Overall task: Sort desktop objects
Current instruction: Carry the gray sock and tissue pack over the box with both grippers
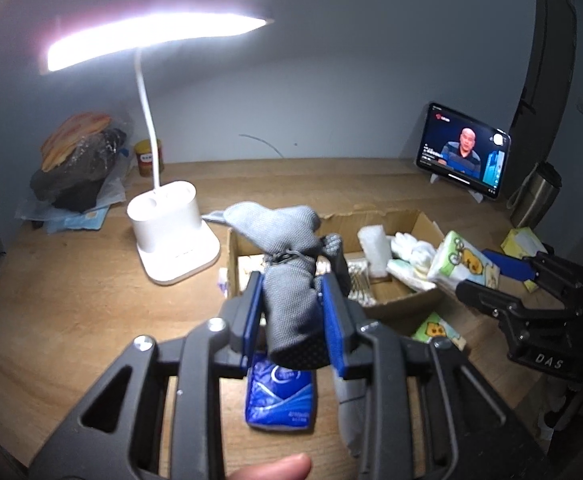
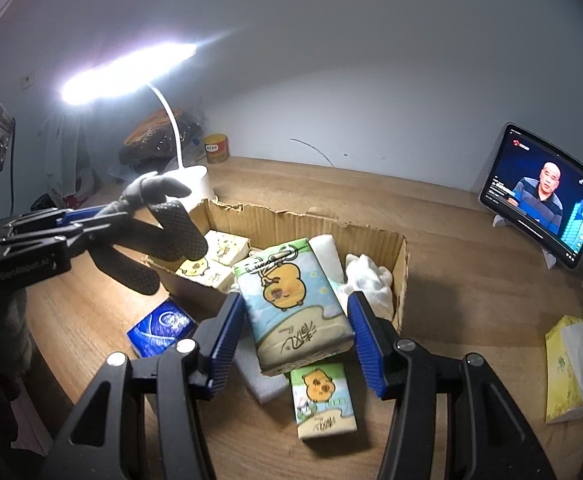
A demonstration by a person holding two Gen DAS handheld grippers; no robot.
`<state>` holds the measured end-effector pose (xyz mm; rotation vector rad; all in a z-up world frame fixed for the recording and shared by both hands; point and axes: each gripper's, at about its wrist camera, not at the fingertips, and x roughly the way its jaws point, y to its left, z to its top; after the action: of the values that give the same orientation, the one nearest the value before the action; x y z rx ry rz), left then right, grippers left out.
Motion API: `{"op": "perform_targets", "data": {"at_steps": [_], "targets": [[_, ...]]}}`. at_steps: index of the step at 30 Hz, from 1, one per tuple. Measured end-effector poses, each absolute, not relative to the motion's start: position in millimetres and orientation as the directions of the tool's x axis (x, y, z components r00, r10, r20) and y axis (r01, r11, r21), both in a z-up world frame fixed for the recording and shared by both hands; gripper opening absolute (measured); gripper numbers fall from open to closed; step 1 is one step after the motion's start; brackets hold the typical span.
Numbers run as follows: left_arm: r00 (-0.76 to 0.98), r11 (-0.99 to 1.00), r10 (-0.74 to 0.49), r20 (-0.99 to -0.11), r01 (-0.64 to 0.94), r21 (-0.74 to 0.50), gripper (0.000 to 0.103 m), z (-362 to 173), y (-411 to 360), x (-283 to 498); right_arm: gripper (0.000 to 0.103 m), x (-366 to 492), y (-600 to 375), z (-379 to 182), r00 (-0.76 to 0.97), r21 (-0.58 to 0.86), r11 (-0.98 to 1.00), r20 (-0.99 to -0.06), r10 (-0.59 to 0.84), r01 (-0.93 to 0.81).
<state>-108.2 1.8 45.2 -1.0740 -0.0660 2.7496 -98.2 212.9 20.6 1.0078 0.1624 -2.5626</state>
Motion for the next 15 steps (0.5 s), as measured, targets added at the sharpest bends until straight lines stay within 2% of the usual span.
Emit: {"op": "perform_targets", "data": {"at_steps": [15], "targets": [[-0.686,-0.977,0.212,-0.696,-0.160,-0.140,0.030,23,8,-151,0.103,-151,195,13,-0.664,0.082,-0.929,-0.677,-0.317,0.360]]}}
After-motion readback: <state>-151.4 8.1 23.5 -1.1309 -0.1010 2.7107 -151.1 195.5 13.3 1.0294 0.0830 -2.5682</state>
